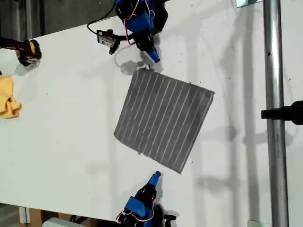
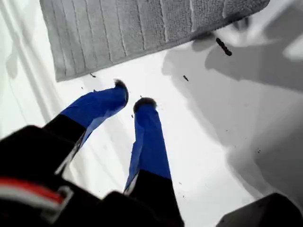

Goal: Grasp corners of a towel and fold twice.

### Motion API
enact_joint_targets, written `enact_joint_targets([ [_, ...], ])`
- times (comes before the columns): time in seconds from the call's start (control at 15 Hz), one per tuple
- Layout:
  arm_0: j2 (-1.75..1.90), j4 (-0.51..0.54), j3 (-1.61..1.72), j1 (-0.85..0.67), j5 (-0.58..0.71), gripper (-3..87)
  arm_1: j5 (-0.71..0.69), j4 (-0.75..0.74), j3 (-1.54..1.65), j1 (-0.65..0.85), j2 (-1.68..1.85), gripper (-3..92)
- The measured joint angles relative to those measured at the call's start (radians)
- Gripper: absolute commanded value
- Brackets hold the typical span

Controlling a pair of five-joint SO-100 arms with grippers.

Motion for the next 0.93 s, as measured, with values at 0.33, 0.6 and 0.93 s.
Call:
enact_joint_targets([
  [0.33,0.0,0.0,0.002,-0.155,-0.48,-1.5,0.0,0.003,0.0,0.179,0.002,-0.2],
  [0.6,0.0,0.0,0.002,-0.13,-0.537,-1.5,0.04,0.014,-0.083,0.109,-0.021,-0.2],
  [0.93,0.0,0.0,0.002,-0.101,-0.56,-1.5,0.06,-0.264,-0.658,-0.112,-0.876,-0.2],
])
